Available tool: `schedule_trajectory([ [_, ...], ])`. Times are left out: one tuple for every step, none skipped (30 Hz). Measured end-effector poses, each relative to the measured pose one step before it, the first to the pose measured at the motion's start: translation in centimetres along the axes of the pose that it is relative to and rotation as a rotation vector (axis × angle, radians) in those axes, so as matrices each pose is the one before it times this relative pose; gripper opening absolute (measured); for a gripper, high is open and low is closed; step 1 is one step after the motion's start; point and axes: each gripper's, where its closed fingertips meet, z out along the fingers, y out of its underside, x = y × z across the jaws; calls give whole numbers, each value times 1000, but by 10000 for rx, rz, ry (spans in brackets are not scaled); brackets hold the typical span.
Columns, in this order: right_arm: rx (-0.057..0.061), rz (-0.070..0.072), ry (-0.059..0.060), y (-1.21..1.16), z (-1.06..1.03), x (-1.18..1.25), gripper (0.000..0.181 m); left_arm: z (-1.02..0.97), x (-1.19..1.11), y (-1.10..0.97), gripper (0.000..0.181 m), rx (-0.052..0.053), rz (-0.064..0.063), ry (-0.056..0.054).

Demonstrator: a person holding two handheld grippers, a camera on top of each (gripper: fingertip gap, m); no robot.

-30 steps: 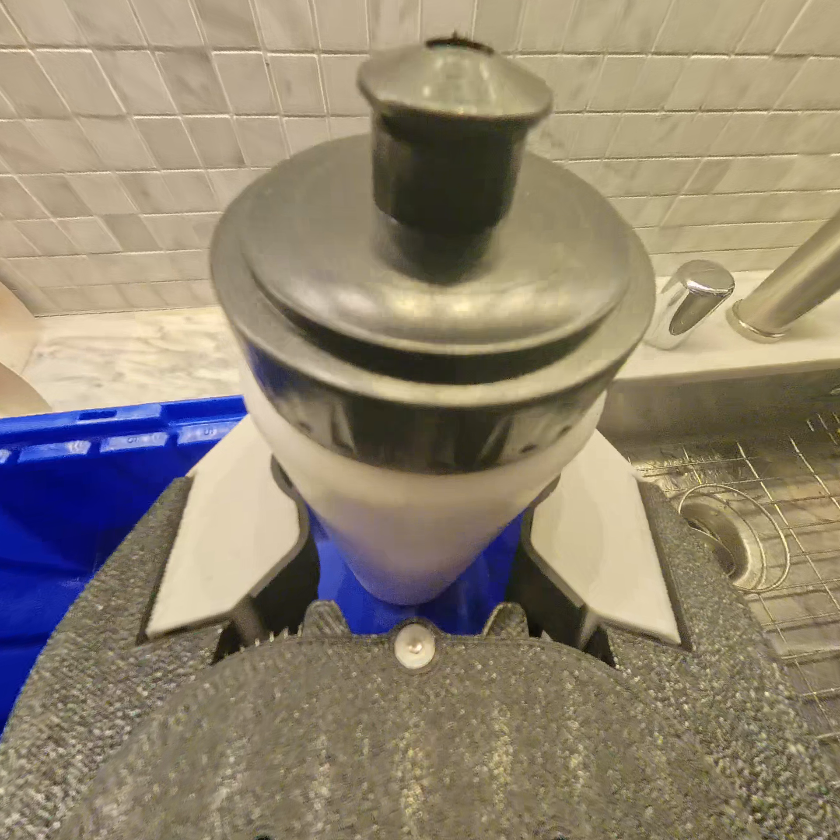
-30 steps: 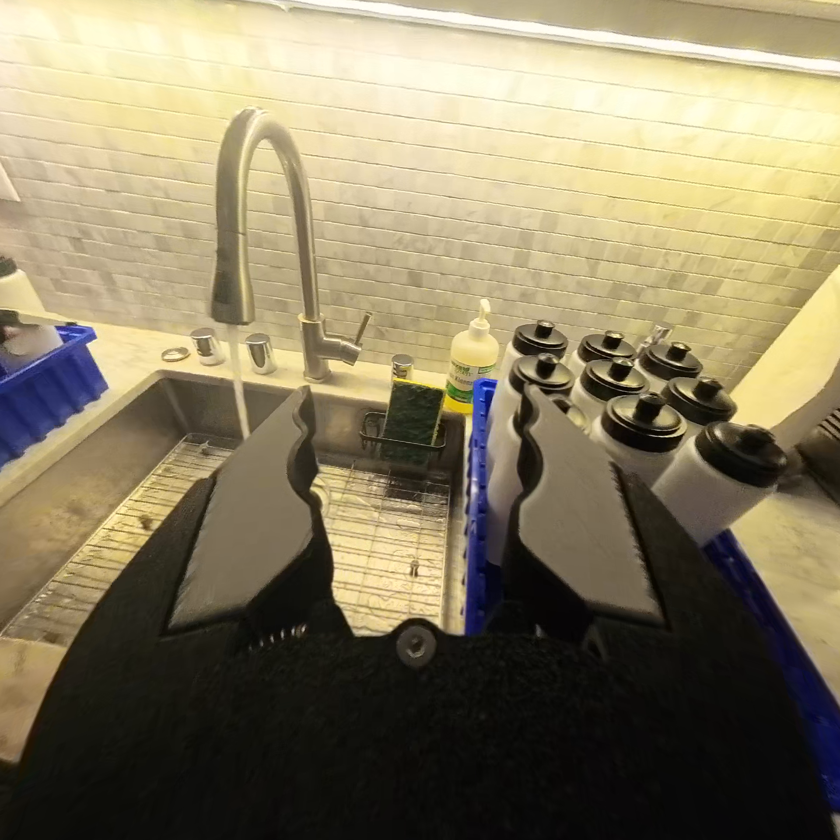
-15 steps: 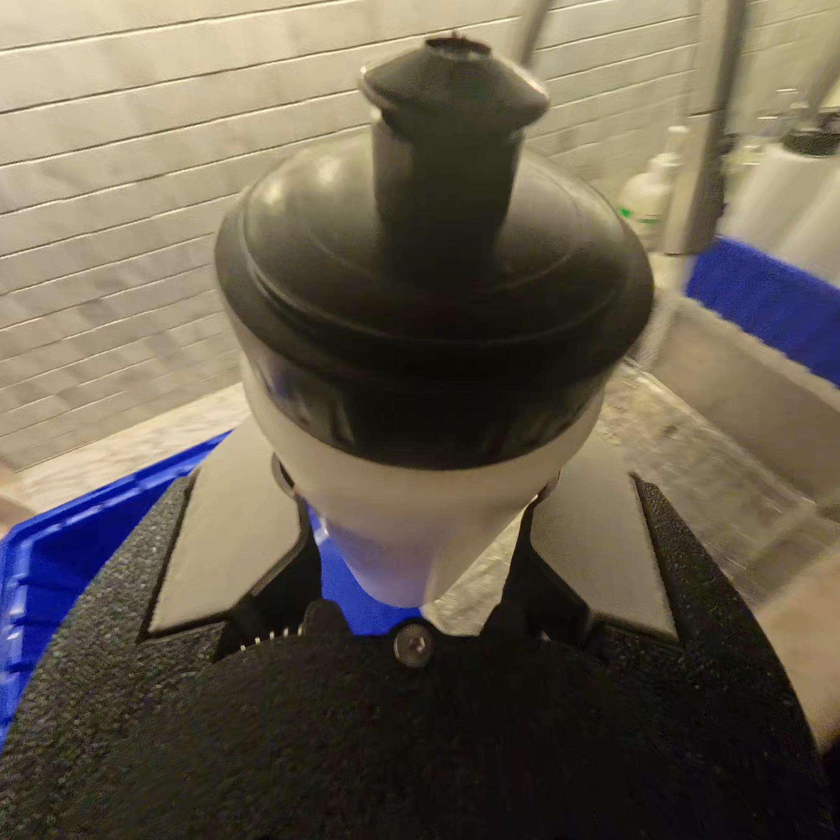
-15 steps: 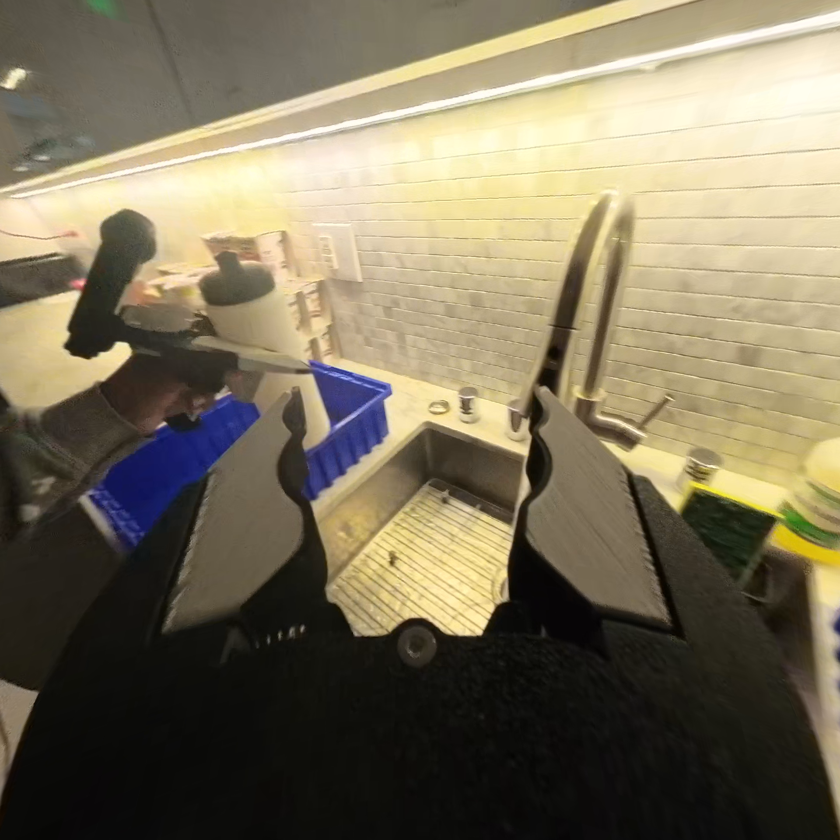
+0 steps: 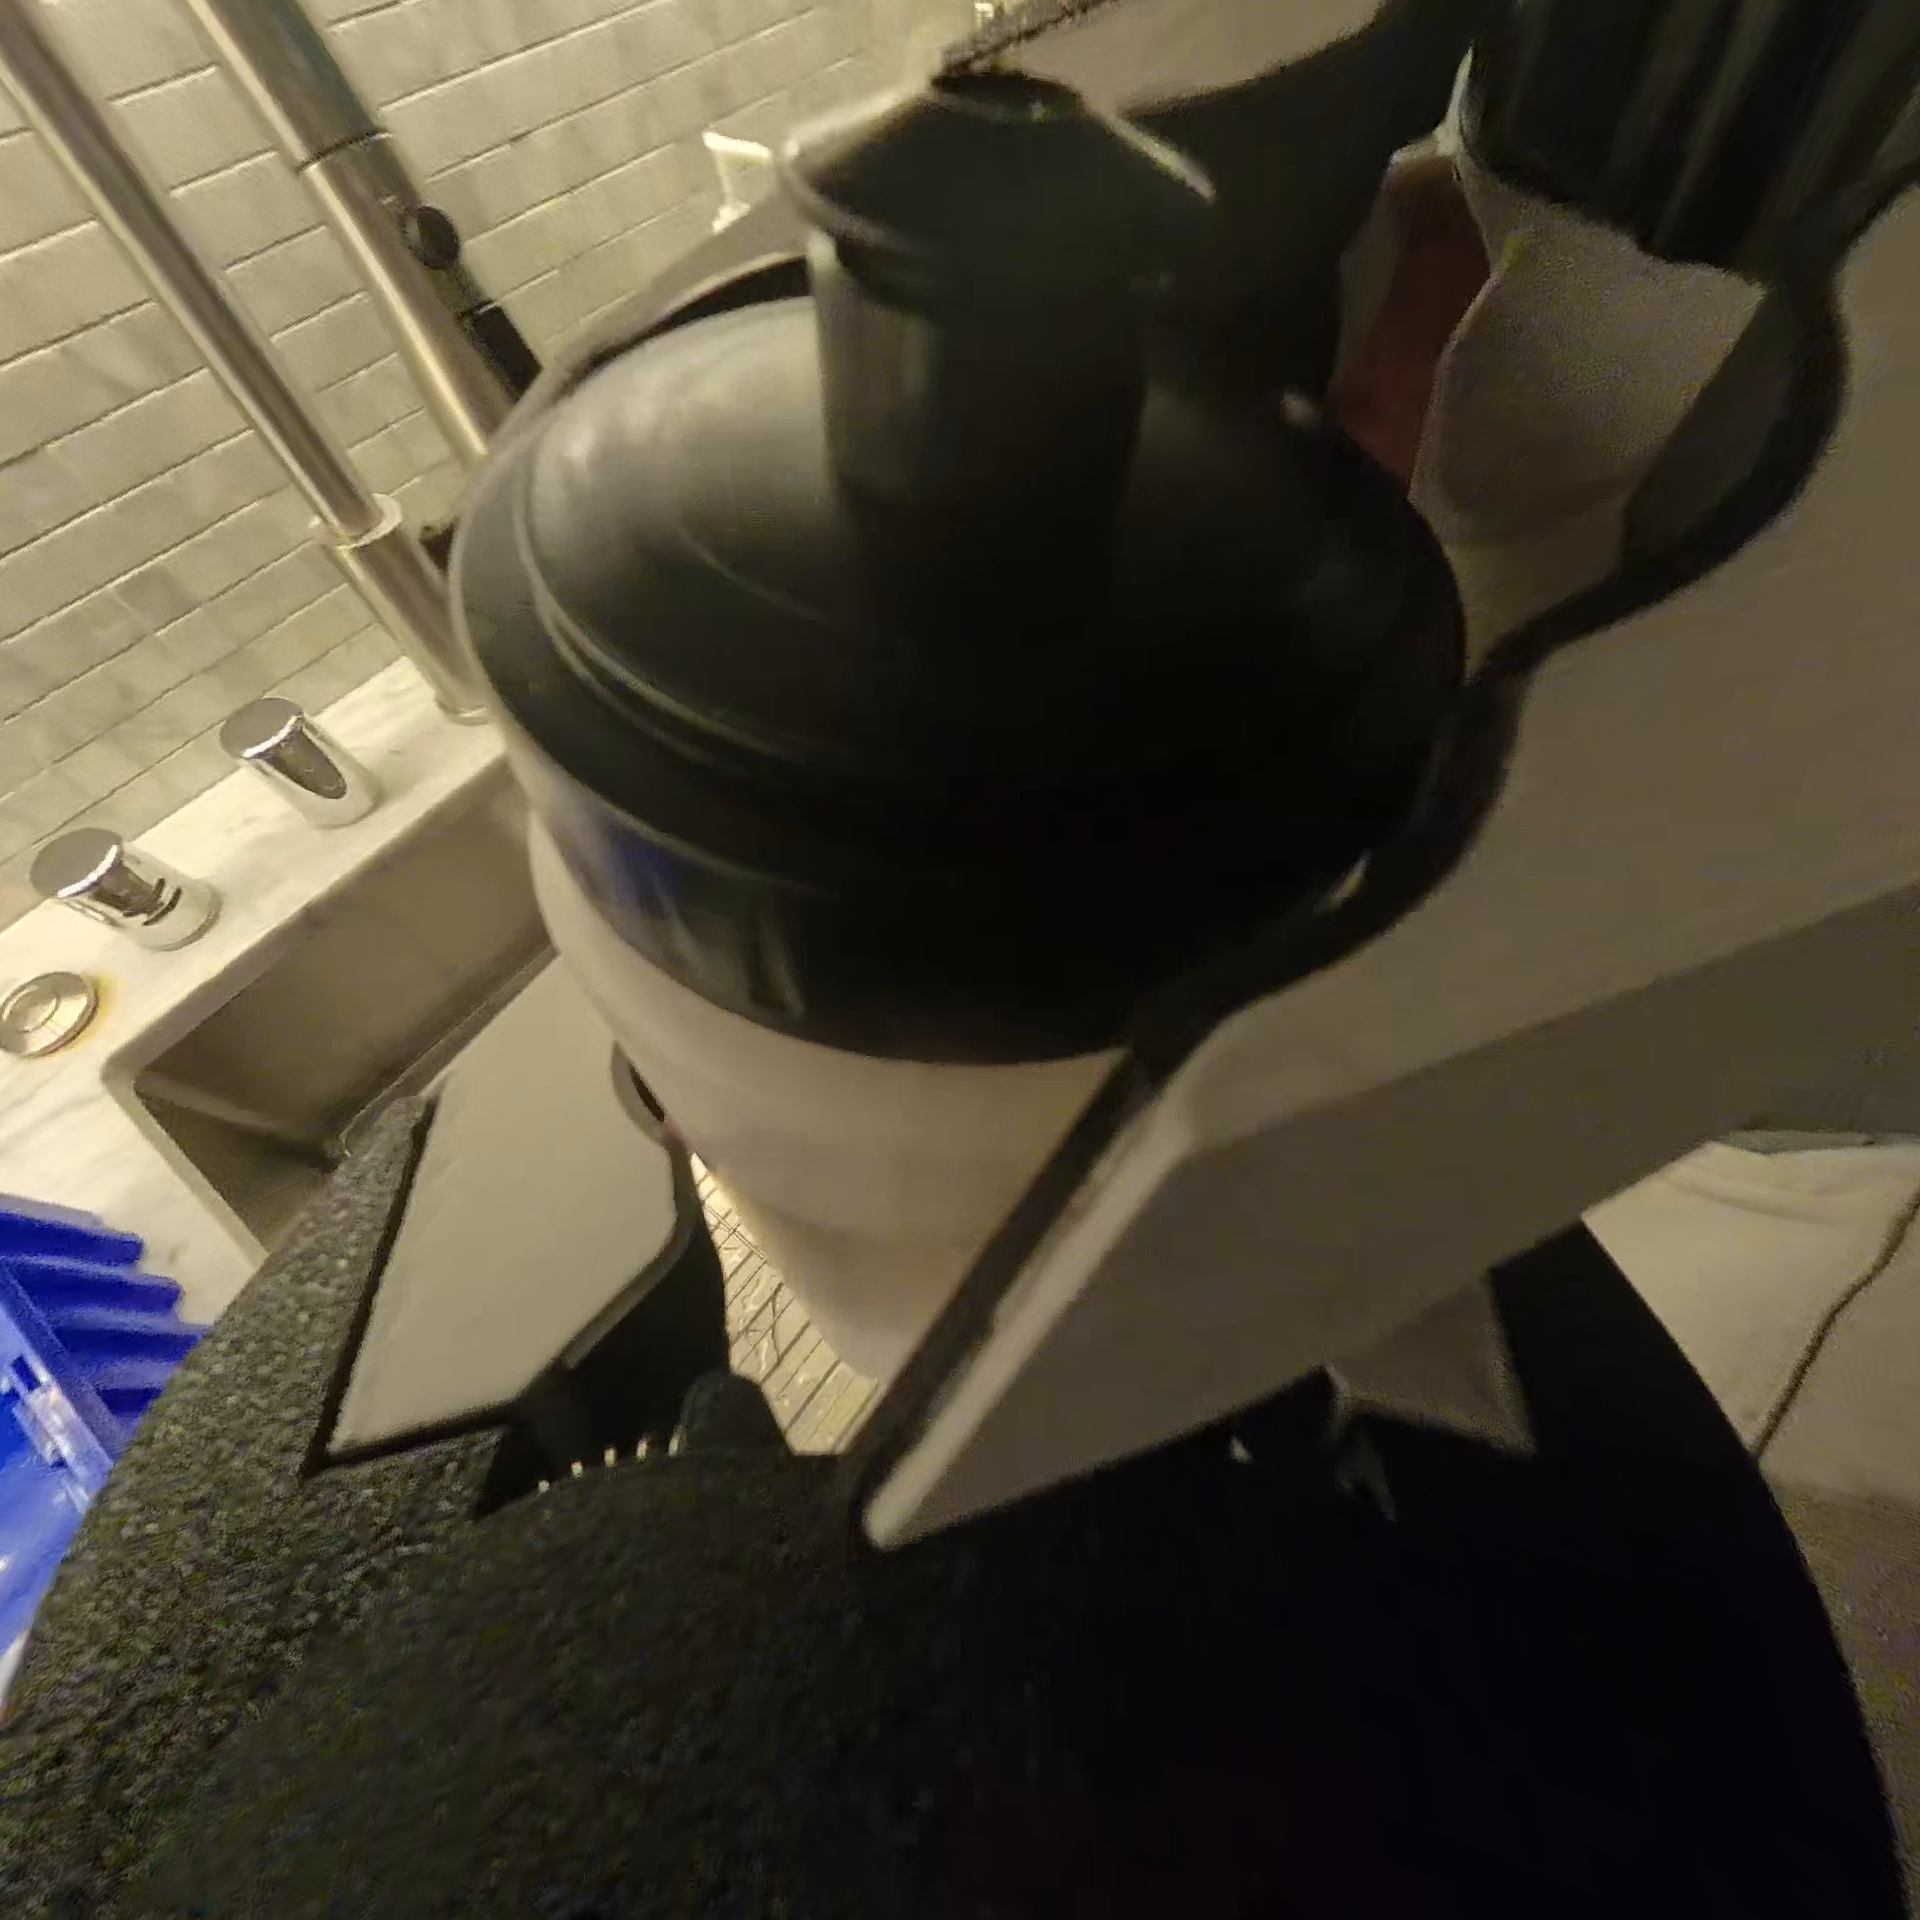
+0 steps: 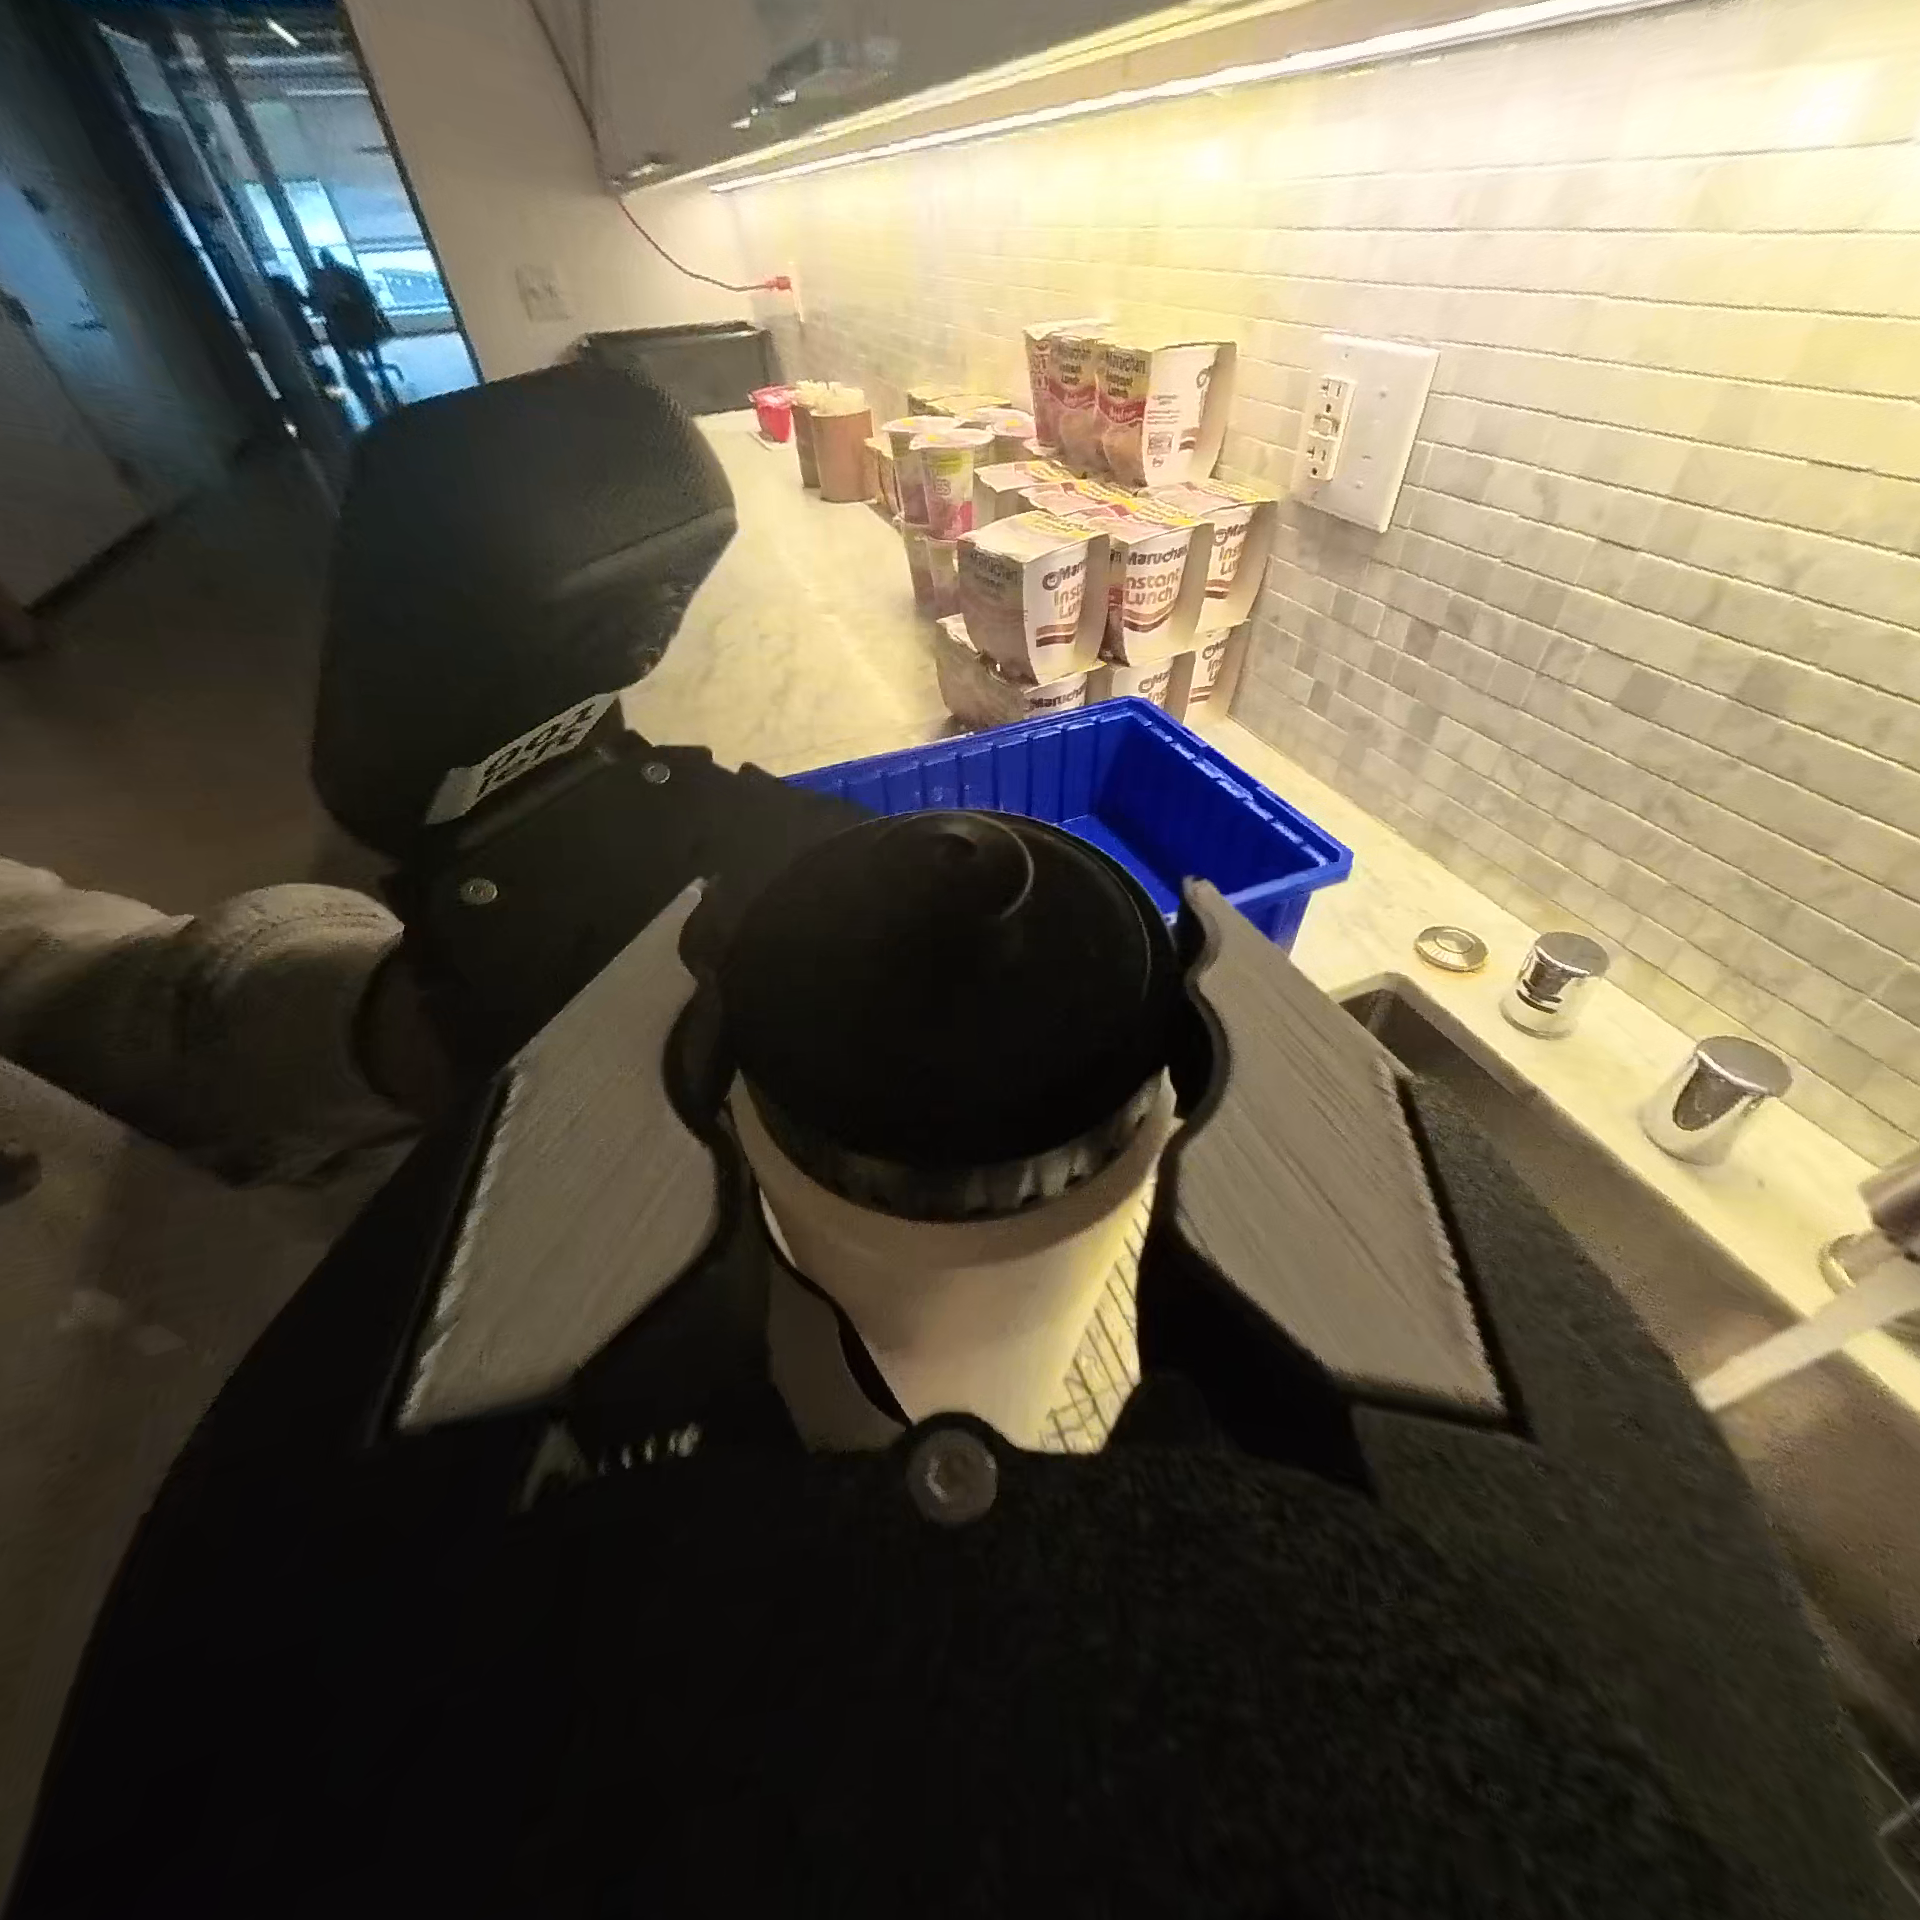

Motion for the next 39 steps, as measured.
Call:
schedule_trajectory([
  [21, 60, -172, -50, -619, 105, 84, 261, 399, -307, 105, 24, 146, 74],
  [33, 179, -194, -123, -626, 174, 83, 241, 501, -419, 106, 114, 31, 221],
  [138, 173, -185, -322, -734, 264, 77, 208, 401, -446, 107, 121, -112, 238],
  [42, 278, -236, -205, -619, 238, 77, 176, 279, -489, 105, 159, -148, 197],
  [116, 247, -360, -297, -600, 32, 77, 169, 518, -605, 105, 214, -25, 291],
  [156, 71, -362, -331, -596, -70, 77, 194, 600, -615, 104, 229, -4, 324],
  [17, 100, -322, -133, -517, 9, 77, 202, 558, -541, 105, 231, -25, 324],
  [23, 40, -461, -84, -496, -188, 77, 262, 478, -347, 104, 138, -101, 314],
  [125, -1, -545, -146, -537, -314, 77, 293, 663, -281, 104, 128, -98, 429],
  [174, 64, -554, -187, -568, -329, 77, 270, 716, -371, 105, 208, -96, 459],
  [310, 54, -811, -364, -658, -751, 77, 190, 884, -498, 105, 315, -82, 573],
  [343, 294, -882, -425, -648, -843, 77, 118, 1283, -619, 105, 391, -159, 874],
  [194, 324, -747, -217, -441, -696, 77, 174, 1294, -521, 106, 328, -370, 964],
  [150, 251, -511, -155, -301, -436, 77, 318, 1066, -181, 105, 178, -426, 878],
  [112, 271, -450, -52, -176, -385, 77, 291, 712, -176, 104, 264, -365, 685],
  [118, 178, -344, -29, -113, -310, 77, 257, 522, -59, 104, 160, -366, 540],
  [178, 151, -167, -95, -153, -92, 77, 222, 380, -38, 105, 103, -250, 410],
  [129, 92, -126, -13, -207, -64, 77, 199, 104, -1, 105, 37, -146, 183],
  [64, 44, -130, 76, -221, -115, 77, 157, 51, 108, 105, -68, -82, 115],
  [62, 68, -151, 32, -216, -156, 77, 138, 87, 164, 105, -115, -63, 129],
  [39, 80, -258, -11, -236, -300, 77, 134, 148, 186, 105, -128, -48, 140],
  [-43, 107, -362, -3, -253, -449, 77, 160, 229, 382, 104, -257, -26, 190],
  [20, 66, -337, -244, -313, -411, 77, 216, 199, 675, 102, -413, 3, 177],
  [55, 110, -424, -393, -361, -543, 77, 303, 190, 892, 102, -508, 22, 190],
  [-15, 68, -428, -359, -347, -554, 77, 381, 239, 756, 100, -381, 39, 209],
  [-42, 73, -232, -289, -225, -268, 77, 424, 164, 302, 100, -108, 54, 107],
  [-83, -24, -161, -58, -72, -228, 77, 318, 5, -182, 99, 151, 36, -8],
  [4, -50, -52, -97, -5, -102, 77, 216, 53, -160, 98, 72, -11, 49],
  [133, -88, 210, -259, -75, 240, 77, 83, -160, -170, 98, 61, 81, -108],
  [165, -127, 542, -290, -189, 624, 78, -69, -503, -291, 97, 128, 62, -318],
  [80, -123, 834, -230, -327, 927, 78, -172, -760, -215, 97, 87, -11, -446],
  [-22, -186, 1184, -176, -439, 1232, 80, -268, -988, -154, 96, 67, -25, -573],
  [-199, -323, 1492, -7, -496, 1493, 93, -333, -1353, -99, 96, 64, 33, -833],
  [-358, -463, 1681, 238, -509, 1572, 105, -342, -1654, -3, 96, -2, 94, -1055],
  [-393, -512, 1546, 391, -380, 1270, 113, -290, -1527, 94, 96, -46, 57, -944],
  [-110, -348, 1472, 133, -254, 1127, 118, -193, -1409, 172, 96, -91, 0, -866],
  [106, 93, 1425, 37, -113, 1177, 115, -96, -1326, 212, 95, -86, 95, -843],
  [52, 479, 1311, 351, 46, 1186, 113, 43, -1091, 270, 95, -109, 85, -694],
  [233, 474, 670, 271, 126, 334, 109, 159, -834, 268, 95, -88, 76, -565],
])
